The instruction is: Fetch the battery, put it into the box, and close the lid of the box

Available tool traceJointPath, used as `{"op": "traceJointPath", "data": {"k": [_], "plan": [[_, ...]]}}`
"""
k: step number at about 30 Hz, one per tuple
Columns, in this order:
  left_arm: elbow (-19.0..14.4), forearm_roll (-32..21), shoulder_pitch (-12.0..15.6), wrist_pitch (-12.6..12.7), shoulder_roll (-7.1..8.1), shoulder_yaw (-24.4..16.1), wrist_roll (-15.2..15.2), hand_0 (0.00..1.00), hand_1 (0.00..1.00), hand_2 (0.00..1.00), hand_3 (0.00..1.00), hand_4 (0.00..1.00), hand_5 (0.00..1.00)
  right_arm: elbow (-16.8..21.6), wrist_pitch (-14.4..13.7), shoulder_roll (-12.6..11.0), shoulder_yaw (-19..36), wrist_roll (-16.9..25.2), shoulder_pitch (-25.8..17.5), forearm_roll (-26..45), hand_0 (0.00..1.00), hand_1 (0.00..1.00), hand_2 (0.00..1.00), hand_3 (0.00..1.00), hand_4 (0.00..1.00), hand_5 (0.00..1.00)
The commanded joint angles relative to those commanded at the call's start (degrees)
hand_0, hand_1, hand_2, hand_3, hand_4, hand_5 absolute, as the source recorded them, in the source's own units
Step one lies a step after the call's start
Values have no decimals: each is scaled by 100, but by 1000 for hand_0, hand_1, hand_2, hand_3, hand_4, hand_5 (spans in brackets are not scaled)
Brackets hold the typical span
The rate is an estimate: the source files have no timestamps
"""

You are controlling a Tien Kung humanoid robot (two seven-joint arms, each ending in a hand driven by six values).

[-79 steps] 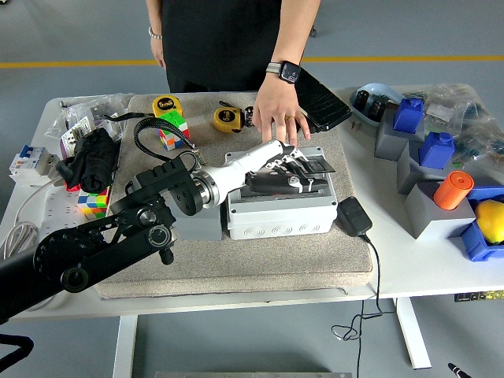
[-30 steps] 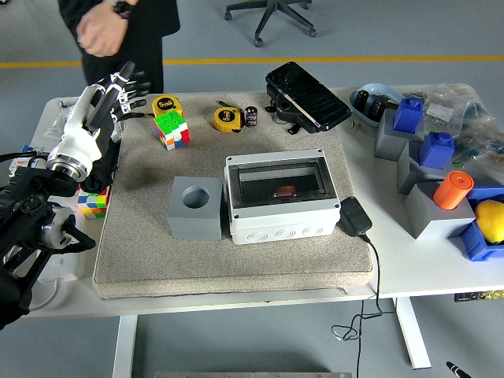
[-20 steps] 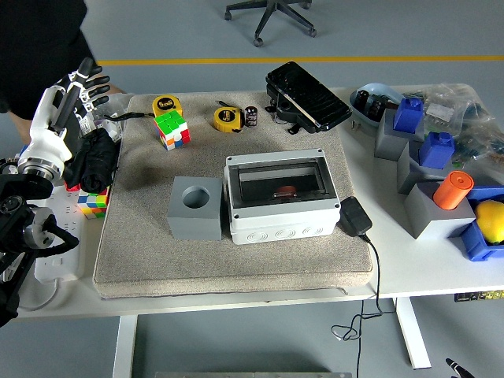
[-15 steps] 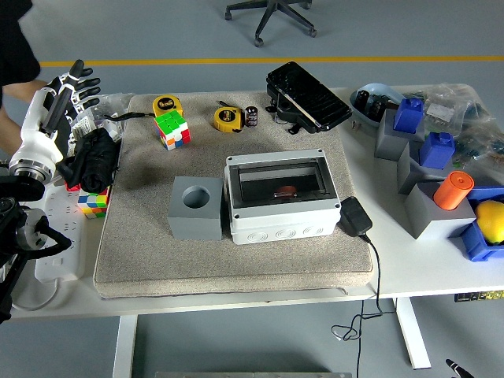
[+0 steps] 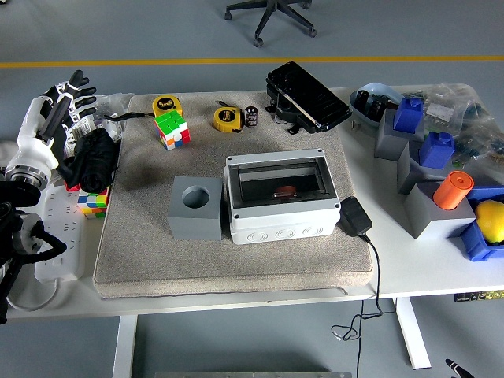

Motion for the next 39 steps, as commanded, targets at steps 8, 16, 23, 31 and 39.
{"op": "traceJointPath", "data": {"k": [8,16,23,31,39], "plan": [[-23,26,17,-9,-19,-43,31,643,703,674,670,998,683,3,28,15,40,12,2,-12,580,638,661,574,936,496],[-25,128,44,-76,-31,-159,114,638,703,673,670,998,681,7,46,3,96,18,28,-19,581,638,661,575,937,497],[-16,158,22,-103,-25,-149,154,636,702,674,671,998,681,2,47,15,124,41,-6,11,580,638,661,575,938,498],[-33,260,10,-170,-77,-81,237,633,702,672,671,998,685,-2,41,19,120,37,-47,-24,580,638,661,575,937,498],[-33,285,46,-188,-48,-43,268,631,701,673,672,998,683,4,9,33,154,41,-35,-50,580,638,662,576,939,499]]}}
